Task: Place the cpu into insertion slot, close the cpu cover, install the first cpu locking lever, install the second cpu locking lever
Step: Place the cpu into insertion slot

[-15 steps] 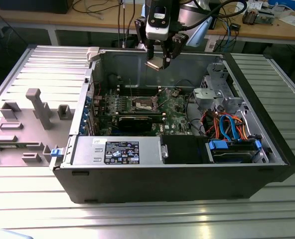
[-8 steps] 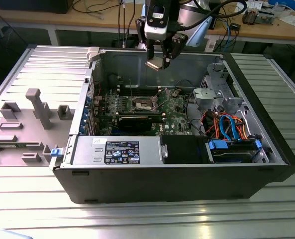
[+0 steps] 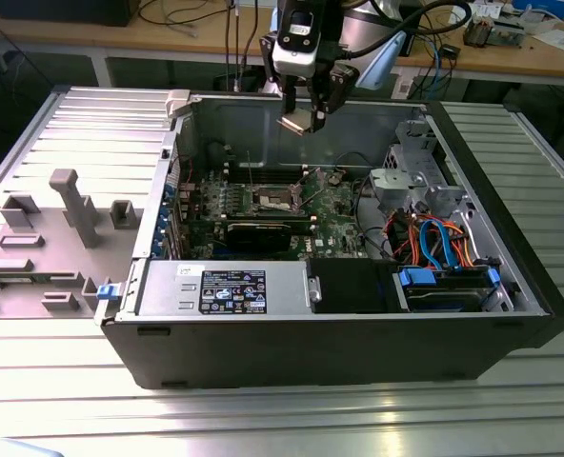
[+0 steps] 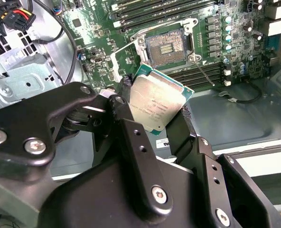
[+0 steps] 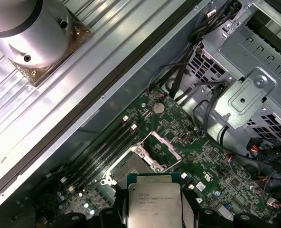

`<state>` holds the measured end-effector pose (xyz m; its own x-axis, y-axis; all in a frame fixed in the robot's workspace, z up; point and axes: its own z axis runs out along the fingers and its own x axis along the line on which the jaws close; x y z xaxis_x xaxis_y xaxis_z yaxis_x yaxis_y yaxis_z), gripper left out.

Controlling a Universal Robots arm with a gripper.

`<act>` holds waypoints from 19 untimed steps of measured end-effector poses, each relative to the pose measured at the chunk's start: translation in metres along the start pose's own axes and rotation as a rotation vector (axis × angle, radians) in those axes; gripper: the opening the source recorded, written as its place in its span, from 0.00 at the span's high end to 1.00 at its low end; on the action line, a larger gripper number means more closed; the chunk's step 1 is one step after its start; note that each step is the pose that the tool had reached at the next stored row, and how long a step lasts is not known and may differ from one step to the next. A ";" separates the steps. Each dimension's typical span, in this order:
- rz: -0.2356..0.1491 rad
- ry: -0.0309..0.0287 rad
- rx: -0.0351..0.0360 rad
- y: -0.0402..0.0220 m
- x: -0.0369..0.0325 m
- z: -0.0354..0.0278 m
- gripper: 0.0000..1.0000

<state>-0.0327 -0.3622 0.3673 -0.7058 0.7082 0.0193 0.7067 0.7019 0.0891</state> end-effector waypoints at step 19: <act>0.016 -0.0014 -0.0003 0.0000 0.0000 0.0000 0.45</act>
<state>-0.0327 -0.3622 0.3673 -0.6942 0.7195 0.0194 0.7180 0.6903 0.0891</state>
